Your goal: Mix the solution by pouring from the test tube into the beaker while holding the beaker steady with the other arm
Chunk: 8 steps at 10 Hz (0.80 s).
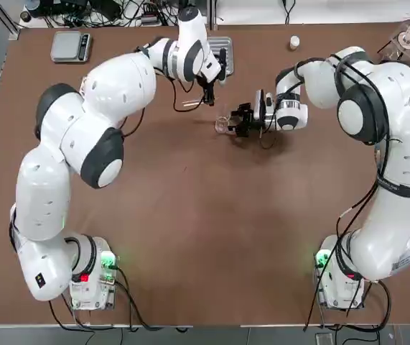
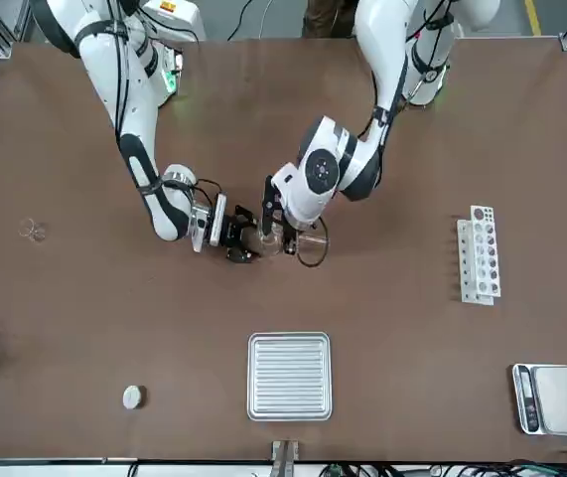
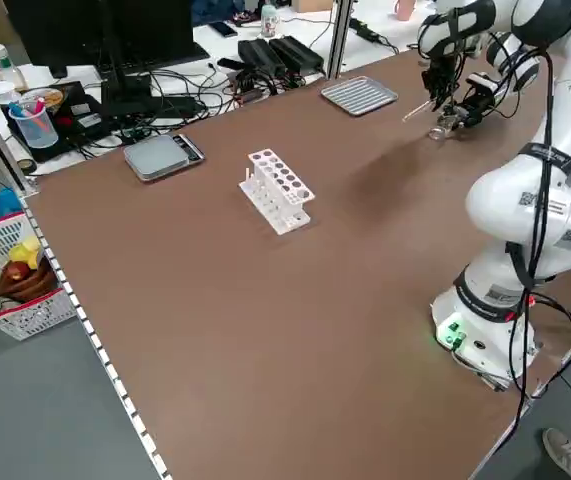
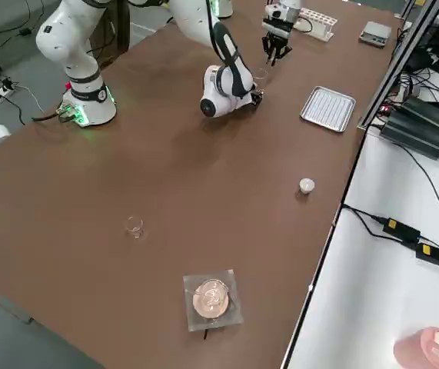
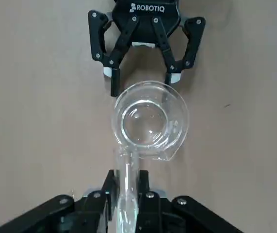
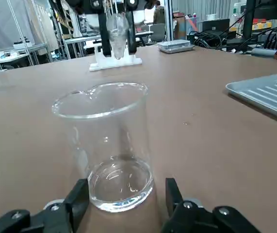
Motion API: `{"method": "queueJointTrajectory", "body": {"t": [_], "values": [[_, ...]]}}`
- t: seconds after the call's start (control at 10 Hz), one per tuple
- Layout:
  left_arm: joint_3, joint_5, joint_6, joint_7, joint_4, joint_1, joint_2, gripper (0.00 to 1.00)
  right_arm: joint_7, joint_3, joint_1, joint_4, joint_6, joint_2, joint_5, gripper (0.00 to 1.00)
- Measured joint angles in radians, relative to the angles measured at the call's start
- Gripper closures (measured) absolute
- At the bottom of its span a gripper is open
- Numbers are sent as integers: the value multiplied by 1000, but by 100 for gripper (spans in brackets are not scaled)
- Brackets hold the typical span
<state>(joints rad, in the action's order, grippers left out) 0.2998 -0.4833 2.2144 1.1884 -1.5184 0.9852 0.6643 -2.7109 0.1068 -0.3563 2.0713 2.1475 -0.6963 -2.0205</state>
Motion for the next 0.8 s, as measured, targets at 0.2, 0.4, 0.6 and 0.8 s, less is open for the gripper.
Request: {"method": "queueJointTrajectory", "body": {"t": [0.2,0.4,0.6,0.8], "values": [[5,32,-1,-12,0,15,0,78,0,0,0,0,0,0,0,28],[33,45,-3,-16,0,45,0,78,1,0,0,0,0,1,0,28],[47,71,-9,-34,1,66,0,78,1,0,0,0,0,6,0,28],[57,82,-19,-52,1,81,1,78,3,0,0,0,0,8,0,28]]}}
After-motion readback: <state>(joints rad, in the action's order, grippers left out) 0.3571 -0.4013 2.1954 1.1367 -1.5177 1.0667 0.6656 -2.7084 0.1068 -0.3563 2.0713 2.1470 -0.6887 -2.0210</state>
